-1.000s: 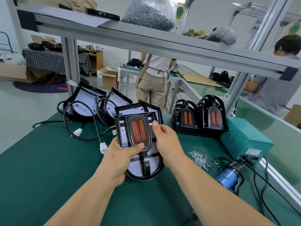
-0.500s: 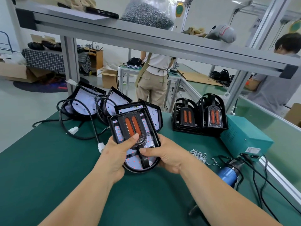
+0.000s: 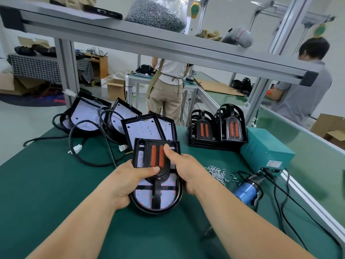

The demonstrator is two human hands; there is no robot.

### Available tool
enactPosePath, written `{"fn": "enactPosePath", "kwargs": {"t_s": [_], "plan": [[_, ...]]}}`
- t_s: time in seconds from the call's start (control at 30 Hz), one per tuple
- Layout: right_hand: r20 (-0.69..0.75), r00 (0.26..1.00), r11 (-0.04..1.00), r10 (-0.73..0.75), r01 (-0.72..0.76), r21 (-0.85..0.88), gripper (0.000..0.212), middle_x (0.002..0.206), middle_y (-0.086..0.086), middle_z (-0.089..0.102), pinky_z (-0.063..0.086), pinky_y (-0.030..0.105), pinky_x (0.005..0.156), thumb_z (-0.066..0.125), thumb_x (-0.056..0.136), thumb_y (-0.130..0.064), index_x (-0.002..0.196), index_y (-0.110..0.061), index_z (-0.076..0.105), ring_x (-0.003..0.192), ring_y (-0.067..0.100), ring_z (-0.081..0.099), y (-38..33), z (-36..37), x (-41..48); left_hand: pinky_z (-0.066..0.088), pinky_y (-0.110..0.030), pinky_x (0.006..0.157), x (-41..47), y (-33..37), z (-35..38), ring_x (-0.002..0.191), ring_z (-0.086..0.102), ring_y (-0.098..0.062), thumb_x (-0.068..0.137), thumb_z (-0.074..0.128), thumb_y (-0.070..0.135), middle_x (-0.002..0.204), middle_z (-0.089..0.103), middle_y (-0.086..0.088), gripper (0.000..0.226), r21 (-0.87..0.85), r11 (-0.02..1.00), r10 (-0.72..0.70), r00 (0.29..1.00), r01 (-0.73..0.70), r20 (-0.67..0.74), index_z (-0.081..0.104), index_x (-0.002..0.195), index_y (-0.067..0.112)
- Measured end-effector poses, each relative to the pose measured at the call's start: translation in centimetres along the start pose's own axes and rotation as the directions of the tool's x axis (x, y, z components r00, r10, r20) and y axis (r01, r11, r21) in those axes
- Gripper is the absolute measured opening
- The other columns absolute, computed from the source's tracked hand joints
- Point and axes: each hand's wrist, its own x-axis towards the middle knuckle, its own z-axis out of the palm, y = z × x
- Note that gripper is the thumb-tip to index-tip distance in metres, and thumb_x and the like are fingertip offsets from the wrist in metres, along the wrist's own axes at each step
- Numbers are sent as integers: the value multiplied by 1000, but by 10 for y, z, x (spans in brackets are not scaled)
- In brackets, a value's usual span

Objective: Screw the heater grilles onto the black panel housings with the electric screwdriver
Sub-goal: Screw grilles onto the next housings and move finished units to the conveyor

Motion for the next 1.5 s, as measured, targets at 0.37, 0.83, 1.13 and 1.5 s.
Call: {"fn": "enactPosePath", "kwargs": {"t_s": [0.37, 0.83, 1.13, 1.5], "plan": [[-101, 994, 999, -32, 28, -41, 38, 98, 6, 77, 58, 31, 84, 74, 87, -43, 105, -10, 74, 90, 19, 74, 13, 4, 3, 59, -43, 76, 2, -4, 8, 86, 75, -35, 94, 65, 16, 96, 76, -19, 21, -11, 999, -39, 980, 38, -195, 68, 110, 3], [50, 998, 998, 49, -51, 39, 27, 102, 10, 77, 58, 36, 87, 78, 85, -26, 108, -11, 73, 96, 24, 74, 18, -2, -8, 56, -57, 88, 4, 0, 4, 88, 74, -38, 91, 69, 23, 97, 75, -21, 29, 16, 997, -68, 978, 73, -195, 67, 112, 2], [-4, 998, 981, 65, -63, 186, 47, 110, 19, 73, 58, 51, 86, 77, 84, -7, 126, -1, 57, 99, 36, 71, 21, 8, -10, 62, -41, 67, -9, -7, 3, 84, 75, -35, 79, 65, -4, 101, 74, -22, 27, -36, 996, -85, 996, 84, -29, 72, 104, 5], [112, 994, 997, 13, -21, 71, 35, 111, 14, 74, 57, 42, 91, 75, 86, -8, 119, -7, 66, 104, 31, 70, 25, 2, -37, 61, -41, 63, -3, -6, 4, 84, 74, -37, 64, 72, 4, 101, 74, -23, 45, -130, 991, -17, 995, 5, -94, 69, 108, 2]]}}
